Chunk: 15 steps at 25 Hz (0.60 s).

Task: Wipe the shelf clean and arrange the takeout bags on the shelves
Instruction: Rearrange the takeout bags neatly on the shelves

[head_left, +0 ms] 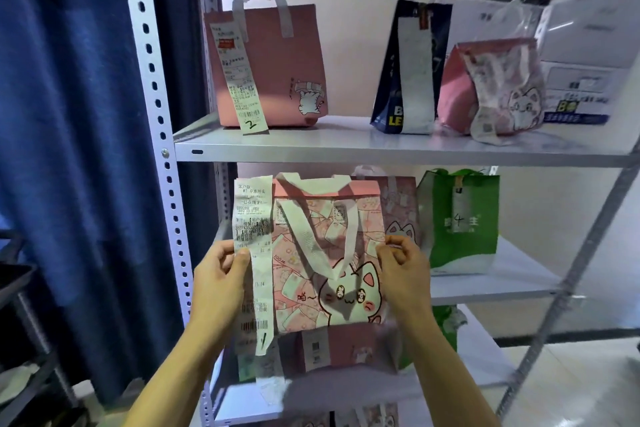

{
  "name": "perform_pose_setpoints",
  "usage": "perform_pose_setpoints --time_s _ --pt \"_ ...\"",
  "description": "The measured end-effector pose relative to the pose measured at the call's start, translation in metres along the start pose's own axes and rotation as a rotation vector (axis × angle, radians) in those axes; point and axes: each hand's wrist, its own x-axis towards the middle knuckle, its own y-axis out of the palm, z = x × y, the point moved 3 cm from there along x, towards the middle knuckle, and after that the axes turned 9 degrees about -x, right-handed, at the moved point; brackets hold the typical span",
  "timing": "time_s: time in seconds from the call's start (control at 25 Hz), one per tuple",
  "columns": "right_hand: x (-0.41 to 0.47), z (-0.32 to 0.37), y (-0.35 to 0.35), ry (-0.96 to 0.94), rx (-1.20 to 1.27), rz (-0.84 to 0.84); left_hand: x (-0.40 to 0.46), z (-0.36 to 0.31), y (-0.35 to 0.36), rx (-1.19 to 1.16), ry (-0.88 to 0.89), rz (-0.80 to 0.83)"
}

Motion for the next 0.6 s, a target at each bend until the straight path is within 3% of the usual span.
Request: perform_pose_setpoints --time_s 0.28,0.6 --pt "0.045 0.046 -0.043 -0.165 -0.055 -0.066 0.003 0.004 0.024 -0.034 0.01 -0.033" --pt "0.196 0.13 -0.071 -0.321 -0.1 -0.161 0.023 -0.003 0.062 0.019 0.046 -0.039"
